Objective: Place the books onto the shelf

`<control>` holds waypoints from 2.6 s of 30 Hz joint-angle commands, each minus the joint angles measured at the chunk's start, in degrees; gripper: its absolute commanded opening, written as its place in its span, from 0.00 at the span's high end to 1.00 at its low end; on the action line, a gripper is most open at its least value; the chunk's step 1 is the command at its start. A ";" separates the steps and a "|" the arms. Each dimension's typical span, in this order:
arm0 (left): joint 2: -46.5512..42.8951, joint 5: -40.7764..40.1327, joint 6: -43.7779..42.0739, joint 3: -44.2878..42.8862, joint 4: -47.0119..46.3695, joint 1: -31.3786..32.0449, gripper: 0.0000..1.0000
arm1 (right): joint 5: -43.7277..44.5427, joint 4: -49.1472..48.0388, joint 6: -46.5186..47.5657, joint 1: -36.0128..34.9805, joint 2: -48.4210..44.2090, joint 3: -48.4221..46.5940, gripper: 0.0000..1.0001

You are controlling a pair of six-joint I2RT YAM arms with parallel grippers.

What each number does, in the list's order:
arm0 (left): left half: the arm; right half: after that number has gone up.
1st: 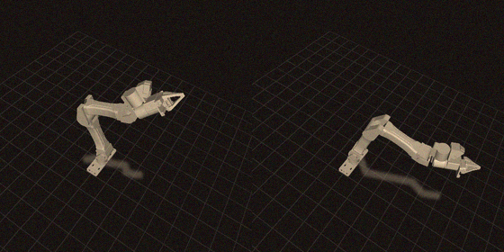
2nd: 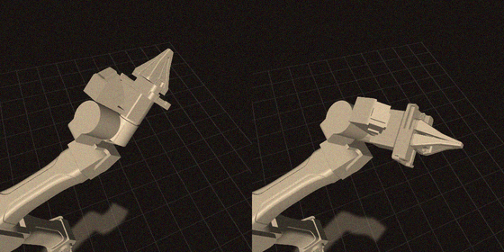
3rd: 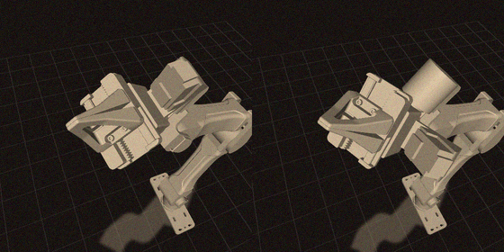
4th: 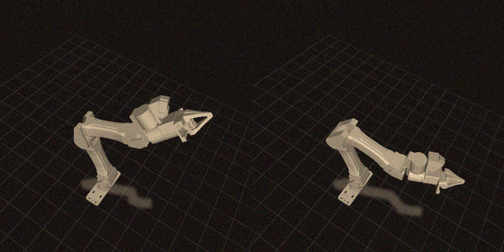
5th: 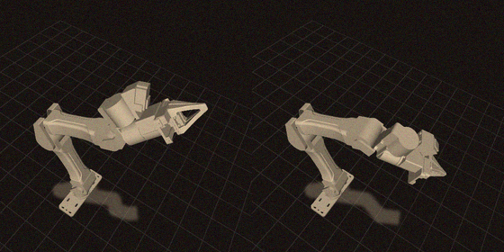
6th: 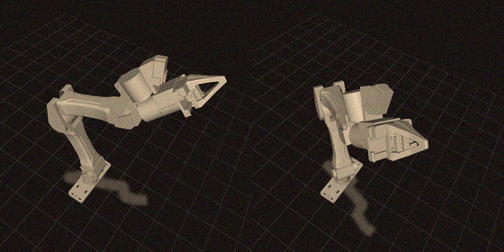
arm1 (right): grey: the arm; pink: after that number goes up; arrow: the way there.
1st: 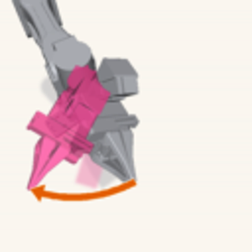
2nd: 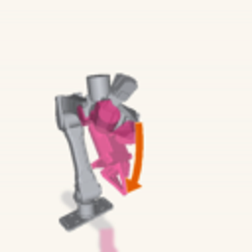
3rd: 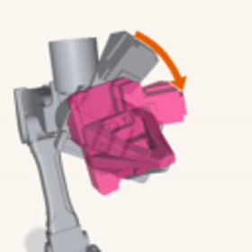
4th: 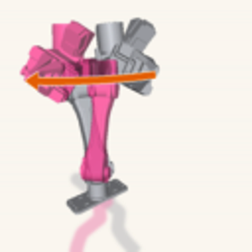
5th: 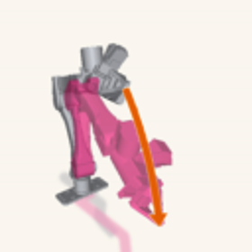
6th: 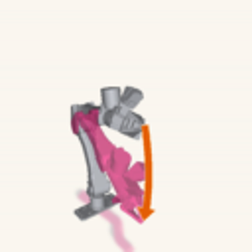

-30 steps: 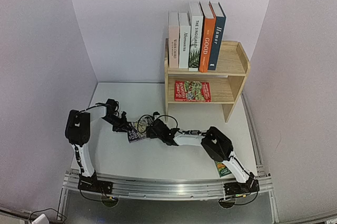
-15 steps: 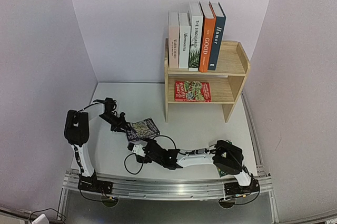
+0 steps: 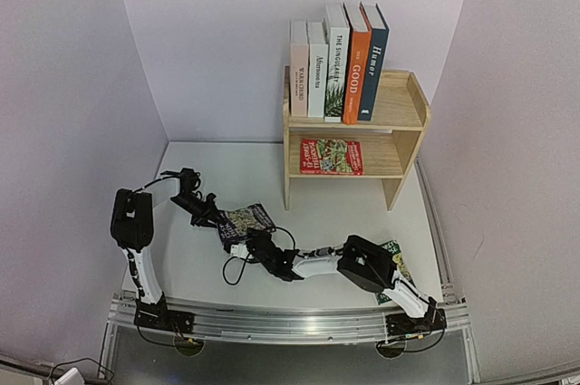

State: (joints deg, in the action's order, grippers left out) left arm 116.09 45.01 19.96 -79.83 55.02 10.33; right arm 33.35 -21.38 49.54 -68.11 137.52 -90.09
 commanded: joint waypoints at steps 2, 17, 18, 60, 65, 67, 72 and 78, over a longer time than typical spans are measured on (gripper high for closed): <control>-3.20 3.41 0.61 -1.30 0.81 -0.21 1.00 | 2.81 -9.09 6.56 0.79 3.53 -4.12 0.56; -4.72 -12.86 -6.79 -10.18 6.94 -1.47 0.12 | 3.09 -1.05 4.96 -0.36 -11.69 2.43 1.00; -5.28 -14.62 -7.56 -11.66 7.22 -1.77 0.08 | 1.77 4.62 1.85 -0.47 -14.92 3.35 1.00; -10.54 -17.56 -13.43 -12.63 4.52 -2.63 0.05 | 22.94 53.59 15.59 17.94 -41.70 -13.26 1.00; -10.54 -17.84 -14.13 -12.71 4.92 -2.60 0.05 | 18.37 37.46 21.95 19.93 -40.55 -7.01 1.00; -10.48 -17.85 -14.11 -12.80 5.05 -2.63 0.05 | 16.78 35.49 22.07 20.84 -38.35 -7.44 1.00; -10.28 -17.86 -14.37 -13.19 5.38 -2.59 0.05 | 14.04 29.03 23.78 23.81 -33.99 -7.09 1.00; -10.37 -18.20 -14.75 -12.88 5.54 -2.65 0.05 | 10.54 28.33 24.03 25.20 -32.84 -3.25 1.00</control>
State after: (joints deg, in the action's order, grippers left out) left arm 106.04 26.81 6.42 -92.49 60.10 7.60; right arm 45.90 14.11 72.24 -43.87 105.45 -95.02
